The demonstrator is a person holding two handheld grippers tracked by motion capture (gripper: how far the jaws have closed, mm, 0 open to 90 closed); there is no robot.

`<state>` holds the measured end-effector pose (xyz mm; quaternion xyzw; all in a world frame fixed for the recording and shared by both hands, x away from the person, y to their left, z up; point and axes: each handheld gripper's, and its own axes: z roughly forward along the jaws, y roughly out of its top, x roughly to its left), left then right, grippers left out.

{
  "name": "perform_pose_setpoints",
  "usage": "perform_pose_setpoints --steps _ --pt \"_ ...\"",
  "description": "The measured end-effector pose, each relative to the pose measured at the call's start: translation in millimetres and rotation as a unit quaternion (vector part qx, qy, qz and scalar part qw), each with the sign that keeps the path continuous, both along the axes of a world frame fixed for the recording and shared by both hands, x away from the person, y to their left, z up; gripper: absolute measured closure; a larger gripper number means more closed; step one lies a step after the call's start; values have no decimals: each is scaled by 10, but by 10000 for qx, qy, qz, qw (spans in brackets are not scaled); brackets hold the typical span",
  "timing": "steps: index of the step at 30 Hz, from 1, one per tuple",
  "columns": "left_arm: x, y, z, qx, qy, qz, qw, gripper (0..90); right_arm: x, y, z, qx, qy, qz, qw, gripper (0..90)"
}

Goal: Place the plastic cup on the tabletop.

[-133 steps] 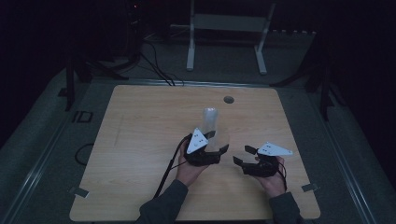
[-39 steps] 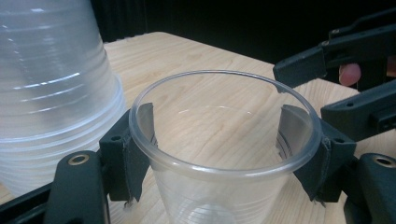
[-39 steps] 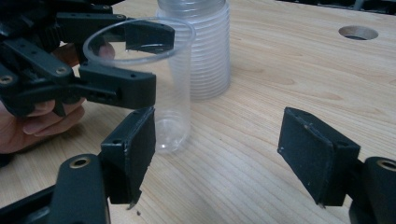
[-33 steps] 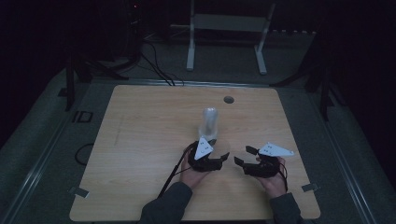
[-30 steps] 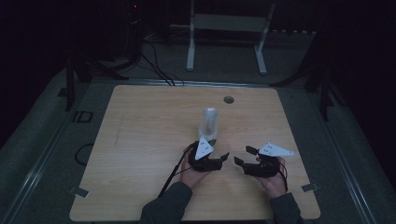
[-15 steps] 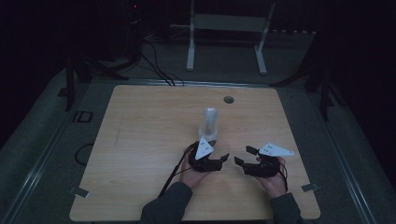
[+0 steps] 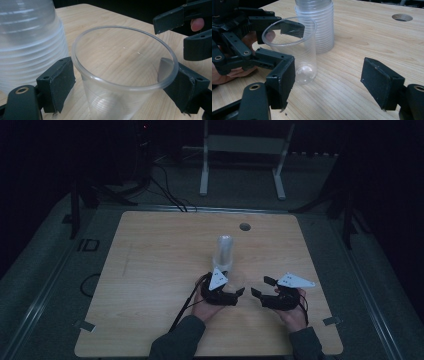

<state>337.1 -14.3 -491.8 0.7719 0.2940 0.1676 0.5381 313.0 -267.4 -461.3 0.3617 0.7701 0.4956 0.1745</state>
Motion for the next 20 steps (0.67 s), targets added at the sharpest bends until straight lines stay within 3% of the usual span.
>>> perform_pose_setpoints --steps 6,11,20 --pt "-2 30 -7 -25 88 -4 10000 143 -3 -10 5 10 -10 -12 10000 273" --pt "-3 97 -14 -172 211 -31 9996 143 -7 -14 8 20 -13 -16 10000 273" --pt "-30 133 -18 -190 227 -58 9995 144 -1 -20 7 22 -18 -24 10000 272"
